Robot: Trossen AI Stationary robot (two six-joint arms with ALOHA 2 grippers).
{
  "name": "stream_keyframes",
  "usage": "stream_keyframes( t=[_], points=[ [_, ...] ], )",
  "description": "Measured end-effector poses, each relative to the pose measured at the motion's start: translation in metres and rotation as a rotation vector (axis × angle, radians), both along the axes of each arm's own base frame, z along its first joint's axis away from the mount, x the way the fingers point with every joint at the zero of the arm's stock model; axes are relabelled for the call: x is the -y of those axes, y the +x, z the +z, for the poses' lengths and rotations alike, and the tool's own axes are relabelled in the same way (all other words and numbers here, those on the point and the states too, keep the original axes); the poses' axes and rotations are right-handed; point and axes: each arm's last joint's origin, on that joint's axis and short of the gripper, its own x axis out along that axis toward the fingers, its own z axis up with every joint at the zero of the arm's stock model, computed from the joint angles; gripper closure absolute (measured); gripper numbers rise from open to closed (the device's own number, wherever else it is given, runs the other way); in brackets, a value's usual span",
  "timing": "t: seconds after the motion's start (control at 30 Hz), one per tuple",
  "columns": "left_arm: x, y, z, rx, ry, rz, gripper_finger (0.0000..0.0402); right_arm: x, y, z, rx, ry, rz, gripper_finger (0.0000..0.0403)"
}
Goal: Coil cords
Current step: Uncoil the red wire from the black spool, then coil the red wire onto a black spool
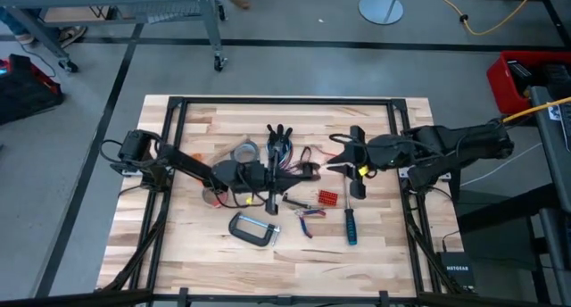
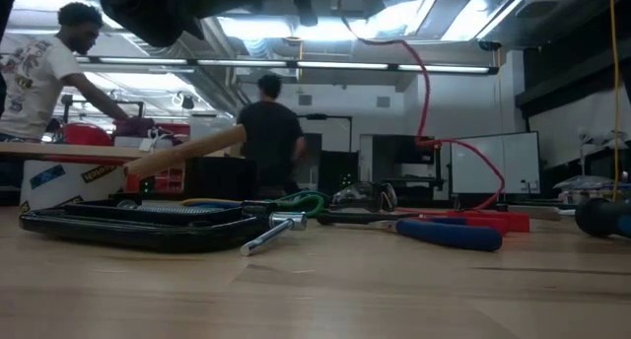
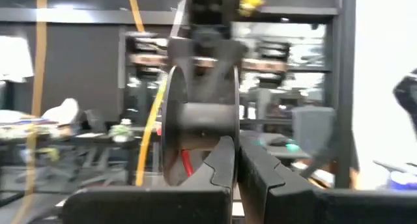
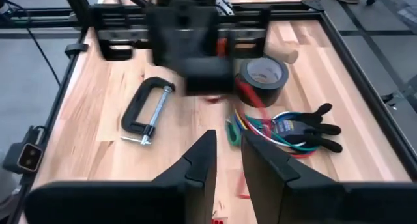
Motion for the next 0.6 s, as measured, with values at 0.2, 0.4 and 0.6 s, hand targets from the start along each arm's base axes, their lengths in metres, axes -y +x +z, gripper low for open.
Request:
stream_keyframes(
  t=[0.2,0.4,0.6],
  points=[
    [0.011,-0.002,0.0,0.0,0.013,-0.041,0.0401,-0.002,0.006,-0.005,-0.021,-0.004,0.002,0.0327],
    [0.016,-0.003,0.0,0.001,0.019,-0.055,0.0401,-0.004,0.015,-0.011,-0.042,-0.001,0.012,0.0326],
    [0.016,-0.003,-0.001,-0.006,0.015,-0.058,0.0401,-0.008,0.024,-0.015,-0.046,0.029,0.053,0.0326]
  ],
)
